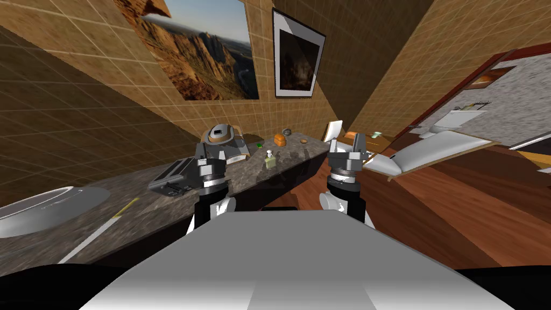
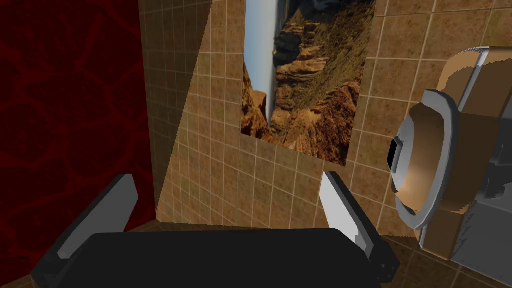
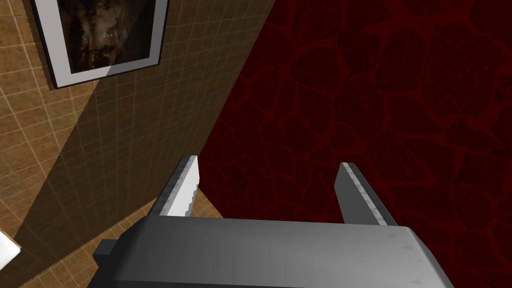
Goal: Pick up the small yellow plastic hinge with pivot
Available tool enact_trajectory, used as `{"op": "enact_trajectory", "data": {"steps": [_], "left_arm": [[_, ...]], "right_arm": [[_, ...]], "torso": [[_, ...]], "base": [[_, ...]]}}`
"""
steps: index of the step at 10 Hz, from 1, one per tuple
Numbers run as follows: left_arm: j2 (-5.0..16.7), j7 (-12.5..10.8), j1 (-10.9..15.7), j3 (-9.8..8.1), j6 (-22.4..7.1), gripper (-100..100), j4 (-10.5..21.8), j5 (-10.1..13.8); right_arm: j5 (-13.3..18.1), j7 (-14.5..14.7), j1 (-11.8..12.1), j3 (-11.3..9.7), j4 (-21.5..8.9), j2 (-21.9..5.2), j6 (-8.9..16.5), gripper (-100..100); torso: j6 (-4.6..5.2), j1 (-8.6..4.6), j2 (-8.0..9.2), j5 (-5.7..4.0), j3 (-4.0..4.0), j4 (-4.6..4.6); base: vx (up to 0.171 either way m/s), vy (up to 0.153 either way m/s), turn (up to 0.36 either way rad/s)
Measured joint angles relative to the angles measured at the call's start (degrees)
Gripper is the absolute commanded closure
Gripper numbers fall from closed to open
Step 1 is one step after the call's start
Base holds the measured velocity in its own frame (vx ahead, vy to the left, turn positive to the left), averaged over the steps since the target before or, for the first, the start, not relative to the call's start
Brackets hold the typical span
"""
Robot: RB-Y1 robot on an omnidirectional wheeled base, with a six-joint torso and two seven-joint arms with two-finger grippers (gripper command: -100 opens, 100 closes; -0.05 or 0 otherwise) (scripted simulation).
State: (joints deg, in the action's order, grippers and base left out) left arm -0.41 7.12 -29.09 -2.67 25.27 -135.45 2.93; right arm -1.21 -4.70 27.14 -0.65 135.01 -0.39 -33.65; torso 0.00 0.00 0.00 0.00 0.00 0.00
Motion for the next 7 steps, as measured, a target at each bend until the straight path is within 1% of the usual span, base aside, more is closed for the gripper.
{"op": "enact_trajectory", "data": {"steps": [1, 2, 3, 4, 5, 6, 7], "left_arm": [[1.29, -0.69, -0.27, -0.23, -0.23, -100, 0.49, -0.30], [3.09, -1.97, -0.72, -0.82, -0.27, -100, 1.38, -0.48], [4.74, -3.25, -1.25, -1.08, -0.44, -100, 2.06, -0.91], [6.26, -4.60, -2.07, -1.15, -0.34, -100, 3.01, -1.50], [7.43, -5.59, -2.48, -1.56, -0.22, -100, 3.47, -1.57], [9.12, -6.86, -3.05, -2.04, 0.02, -100, 4.43, -1.83], [10.88, -8.48, -3.86, -2.57, 0.06, -100, 5.45, -2.30]], "right_arm": [[0.00, 0.00, 0.00, 0.00, 0.00, 0.00, 0.00, 0], [0.00, 0.00, 0.00, 0.00, 0.00, 0.00, 0.00, 0], [0.00, 0.00, 0.00, 0.00, 0.00, 0.00, 0.00, 0], [0.00, 0.00, 0.00, 0.00, 0.00, 0.00, 0.00, 0], [0.00, 0.00, 0.00, 0.00, 0.00, 0.00, 0.00, 0], [0.00, 0.00, 0.00, 0.00, 0.00, 0.00, 0.00, 0], [0.00, 0.00, 0.00, 0.00, 0.00, 0.00, 0.00, 0]], "torso": [[0.01, 0.04, 0.01, 0.01, 0.00, 0.00], [0.01, 0.08, 0.02, 0.02, 0.01, 0.00], [0.01, 0.08, 0.02, 0.02, 0.01, 0.00], [0.02, 0.05, 0.01, 0.01, 0.00, 0.00], [-0.01, 0.03, 0.00, 0.01, 0.00, 0.00], [0.01, 0.01, -0.02, 0.00, -0.01, 0.00], [0.02, -0.02, -0.03, 0.00, -0.02, -0.01]], "base": [[-0.003, 0.016, -0.102], [-0.002, 0.014, -0.095], [0.002, 0.004, -0.166], [0.003, 0.002, -0.046], [0.007, -0.007, -0.086], [0.011, -0.017, -0.194], [0.011, -0.009, -0.065]]}}
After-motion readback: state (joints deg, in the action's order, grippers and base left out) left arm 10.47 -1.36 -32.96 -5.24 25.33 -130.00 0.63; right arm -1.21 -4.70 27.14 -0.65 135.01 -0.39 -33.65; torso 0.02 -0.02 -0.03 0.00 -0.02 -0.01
